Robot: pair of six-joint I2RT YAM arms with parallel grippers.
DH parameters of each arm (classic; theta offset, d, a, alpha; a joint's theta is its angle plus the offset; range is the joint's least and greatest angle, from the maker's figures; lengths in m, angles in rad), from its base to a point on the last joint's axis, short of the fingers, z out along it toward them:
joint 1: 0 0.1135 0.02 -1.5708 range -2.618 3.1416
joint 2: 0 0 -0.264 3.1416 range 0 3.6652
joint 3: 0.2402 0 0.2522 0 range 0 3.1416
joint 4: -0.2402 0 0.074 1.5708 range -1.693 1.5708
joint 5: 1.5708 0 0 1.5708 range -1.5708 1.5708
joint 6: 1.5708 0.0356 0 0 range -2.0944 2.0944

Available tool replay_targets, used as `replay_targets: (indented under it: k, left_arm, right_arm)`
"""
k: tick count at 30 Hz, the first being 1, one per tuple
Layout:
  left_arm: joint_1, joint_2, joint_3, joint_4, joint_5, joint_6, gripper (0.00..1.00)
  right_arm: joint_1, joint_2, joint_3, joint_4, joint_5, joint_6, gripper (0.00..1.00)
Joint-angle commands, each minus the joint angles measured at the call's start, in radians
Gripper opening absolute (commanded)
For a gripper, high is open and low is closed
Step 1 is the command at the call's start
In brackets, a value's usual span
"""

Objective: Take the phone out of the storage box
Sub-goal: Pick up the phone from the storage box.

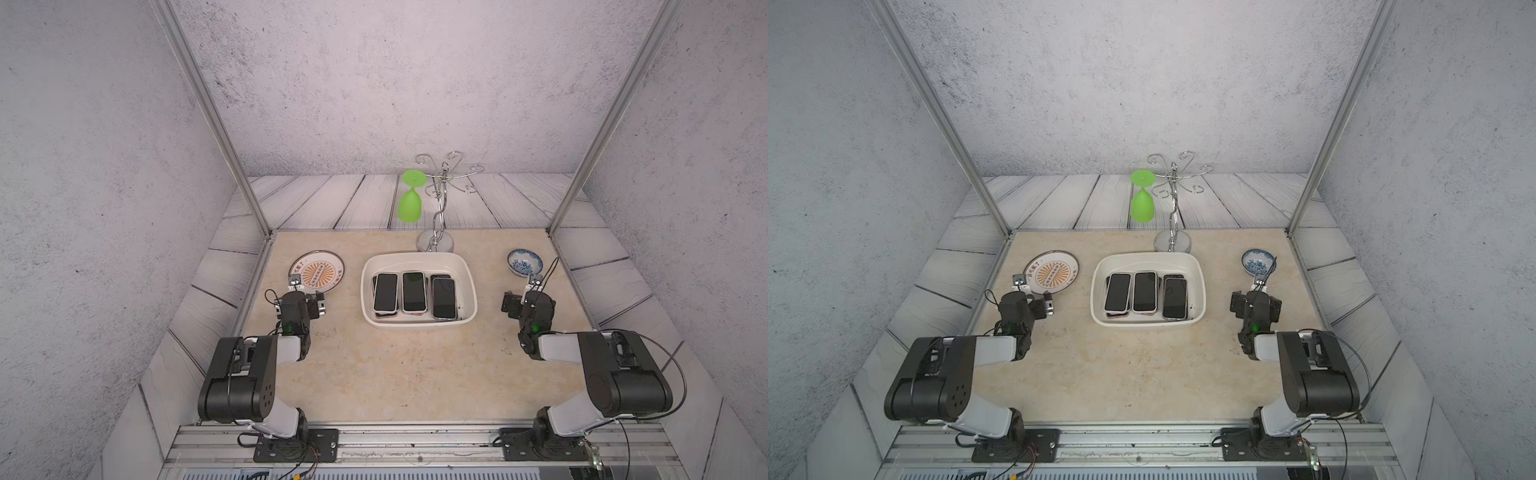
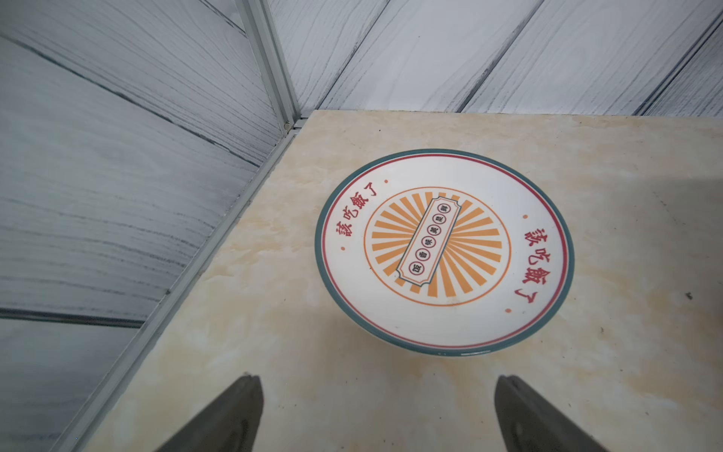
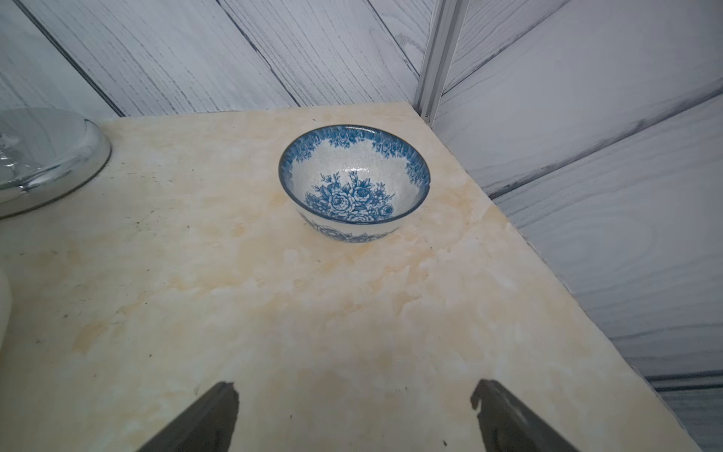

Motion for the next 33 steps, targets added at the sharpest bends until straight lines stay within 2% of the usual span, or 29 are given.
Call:
replay_targets:
  k: [1,18,20,21,22,23,25,28,30,33]
  left_arm:
    - [-0.006,0.002,0.02,-0.003,-0.001,0.007,0.98]
    - [-0.005,0.002,0.021,-0.006,-0.001,0.006,0.98]
    - [-0.014,-0.007,0.031,0.0,0.011,0.027,0.99]
    - [-0.04,-0.044,0.072,-0.062,-0.004,0.058,0.98]
    - [-0.069,-0.109,0.16,-0.273,-0.014,0.081,0.98]
    - [-0.092,-0.152,0.252,-0.462,-0.038,0.061,0.98]
    - [-0.146,-0.211,0.473,-0.833,-0.06,-0.032,0.98]
    - [-0.289,-0.249,0.7,-1.214,-0.063,-0.182,0.98]
    - [-0.423,-0.222,0.816,-1.361,-0.049,-0.294,0.99]
    - [-0.547,-0.025,1.063,-1.595,0.03,-0.457,0.98]
  right_arm:
    - [0.001,-0.016,0.008,-0.003,-0.004,0.006,0.99]
    - [0.002,-0.015,0.01,-0.003,-0.003,0.006,0.99]
    - [0.003,-0.028,0.003,0.046,-0.019,-0.018,0.99]
    - [0.015,-0.086,0.024,-0.027,-0.021,-0.04,0.99]
    - [0.023,-0.166,0.097,-0.252,-0.008,-0.027,0.99]
    - [0.023,-0.213,0.183,-0.466,0.011,0.052,0.99]
    - [0.025,-0.247,0.337,-0.747,-0.015,0.122,0.99]
    - [0.046,-0.279,0.466,-1.016,-0.104,0.195,0.99]
    - [0.075,-0.305,0.497,-1.098,-0.156,0.234,0.99]
    - [0.123,-0.283,0.594,-1.253,-0.208,0.288,0.99]
